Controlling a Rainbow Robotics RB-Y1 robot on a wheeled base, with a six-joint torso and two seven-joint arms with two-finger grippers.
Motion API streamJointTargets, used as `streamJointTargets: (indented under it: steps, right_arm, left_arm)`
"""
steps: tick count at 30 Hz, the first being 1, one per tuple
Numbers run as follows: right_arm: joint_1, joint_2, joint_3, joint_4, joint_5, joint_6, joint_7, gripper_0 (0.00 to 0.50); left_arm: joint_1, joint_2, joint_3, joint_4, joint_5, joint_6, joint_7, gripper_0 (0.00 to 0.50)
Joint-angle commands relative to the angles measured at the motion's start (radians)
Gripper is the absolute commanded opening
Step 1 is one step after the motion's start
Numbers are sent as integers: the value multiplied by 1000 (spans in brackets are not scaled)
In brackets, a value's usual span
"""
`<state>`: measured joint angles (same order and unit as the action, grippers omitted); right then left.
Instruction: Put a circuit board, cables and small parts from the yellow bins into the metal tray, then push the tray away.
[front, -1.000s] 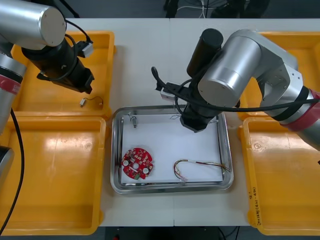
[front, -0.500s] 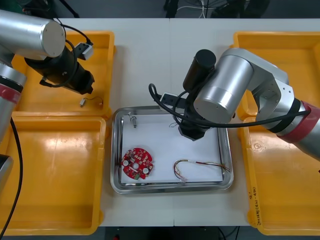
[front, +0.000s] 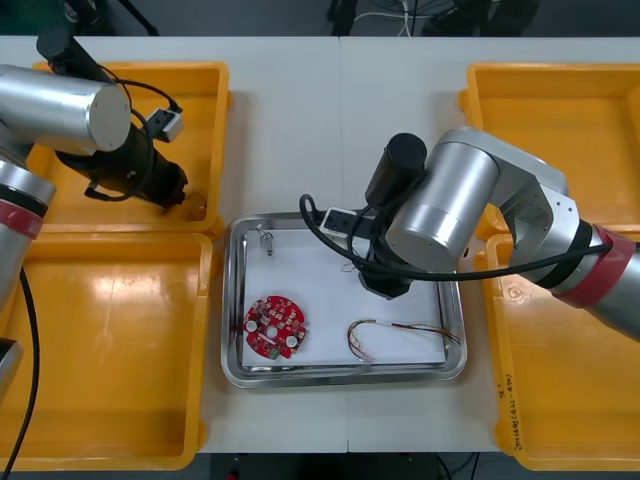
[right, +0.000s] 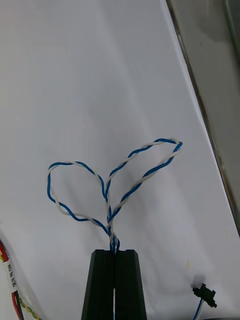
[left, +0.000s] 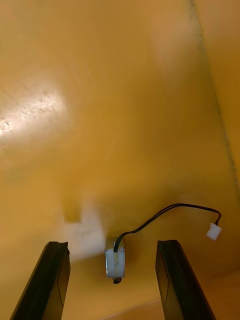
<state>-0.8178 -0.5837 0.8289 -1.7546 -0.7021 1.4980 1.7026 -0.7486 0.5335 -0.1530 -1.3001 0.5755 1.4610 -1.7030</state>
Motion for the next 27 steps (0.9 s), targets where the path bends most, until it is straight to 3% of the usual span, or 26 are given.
streamJointTargets:
  steps: [1, 4, 5, 6, 7, 8, 12, 13, 14, 16, 27]
  right_arm:
    - [3, -12, 21, -34, 30, -12, 34, 0]
    - [3, -12, 21, -33, 38, -12, 34, 0]
    - [2, -10, 21, -33, 39, -12, 34, 28]
    - [2, -10, 21, -33, 46, -13, 32, 157]
    - [3, -8, 21, -33, 53, -12, 32, 355]
    - [3, -7, 21, -33, 55, -13, 31, 479]
    - [2, -7, 21, -33, 55, -13, 23, 500]
    - [3, -7, 21, -33, 56, -13, 23, 500]
    - [2, -7, 21, -33, 58, -13, 22, 500]
    - [2, -7, 21, -33, 59, -13, 17, 500]
    - [-3, -7, -70, -34, 19, 25, 3, 500]
  left_arm:
    - [21, 39, -26, -11, -11, -28, -81, 500]
    - [29, 39, -33, -13, -13, -31, -79, 500]
    - [31, 39, -34, -13, -13, -33, -79, 500]
    - [34, 39, -34, -13, -13, -37, -81, 500]
    - [38, 39, -36, -11, -13, -41, -81, 500]
    - [40, 39, -37, -11, -13, -45, -81, 500]
    - [40, 39, -45, -11, -16, -50, -78, 500]
    - [40, 39, -46, -11, -16, -48, -78, 416]
    - [40, 39, -45, -11, -16, -50, -78, 230]
    - [41, 39, -45, -11, -14, -48, -78, 0]
    - [40, 39, -45, -13, -3, -50, -75, 0]
